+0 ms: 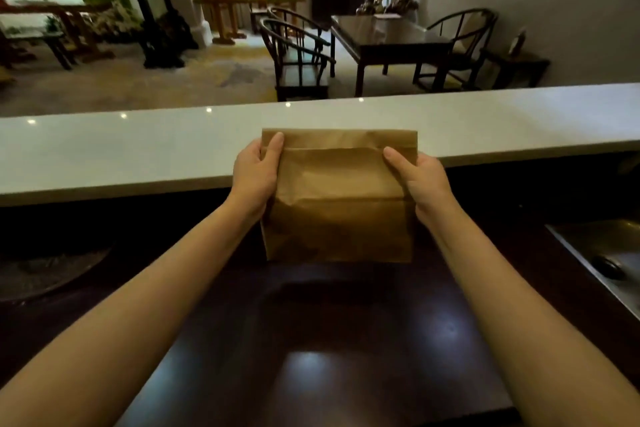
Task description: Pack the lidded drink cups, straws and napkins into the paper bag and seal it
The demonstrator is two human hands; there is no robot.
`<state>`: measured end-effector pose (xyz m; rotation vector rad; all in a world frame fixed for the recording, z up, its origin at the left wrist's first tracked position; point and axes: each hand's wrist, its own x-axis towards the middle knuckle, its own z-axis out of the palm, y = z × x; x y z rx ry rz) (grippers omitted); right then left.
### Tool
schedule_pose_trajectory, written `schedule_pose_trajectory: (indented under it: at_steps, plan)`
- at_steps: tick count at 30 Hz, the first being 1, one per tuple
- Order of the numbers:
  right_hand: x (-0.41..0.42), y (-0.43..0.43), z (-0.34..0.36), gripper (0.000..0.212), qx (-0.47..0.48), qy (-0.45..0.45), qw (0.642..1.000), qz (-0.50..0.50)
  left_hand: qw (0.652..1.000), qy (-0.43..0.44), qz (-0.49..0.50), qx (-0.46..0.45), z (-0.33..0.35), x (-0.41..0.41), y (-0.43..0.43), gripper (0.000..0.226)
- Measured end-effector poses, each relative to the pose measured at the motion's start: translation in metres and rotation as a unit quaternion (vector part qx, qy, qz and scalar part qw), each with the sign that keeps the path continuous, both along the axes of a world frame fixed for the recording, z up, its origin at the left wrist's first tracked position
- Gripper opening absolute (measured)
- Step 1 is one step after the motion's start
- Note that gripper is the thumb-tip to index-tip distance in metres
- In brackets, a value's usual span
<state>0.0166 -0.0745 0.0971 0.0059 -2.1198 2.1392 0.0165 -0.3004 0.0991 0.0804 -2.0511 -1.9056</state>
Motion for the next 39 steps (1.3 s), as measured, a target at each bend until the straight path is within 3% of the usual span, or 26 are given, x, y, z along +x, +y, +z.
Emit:
schedule_pose_trajectory:
  at_steps: [9,17,26,30,39]
  plan:
    - [-0.13,0.005,0.095,0.019,0.027,0.052,0.996,0.063,0.995,0.082,0.046,0.03,0.097,-0.087,0.017,0.024]
    - [-0.215,0.003,0.084,0.028,0.02,0.061,0.993,0.096,0.993,0.083,0.084,0.011,0.092,-0.158,0.021,0.024]
    - [-0.24,-0.002,0.047,0.022,0.041,0.025,0.992,0.116,0.99,0.05,0.129,-0.024,0.05,-0.182,0.005,0.029]
    - [-0.239,0.0,0.044,0.017,0.048,0.012,0.991,0.123,0.993,0.038,0.105,-0.042,0.05,-0.181,0.001,0.042]
    - [-0.241,0.011,0.079,0.056,0.154,0.039,0.978,0.133,0.986,0.068,0.093,-0.124,0.087,-0.181,-0.001,0.027]
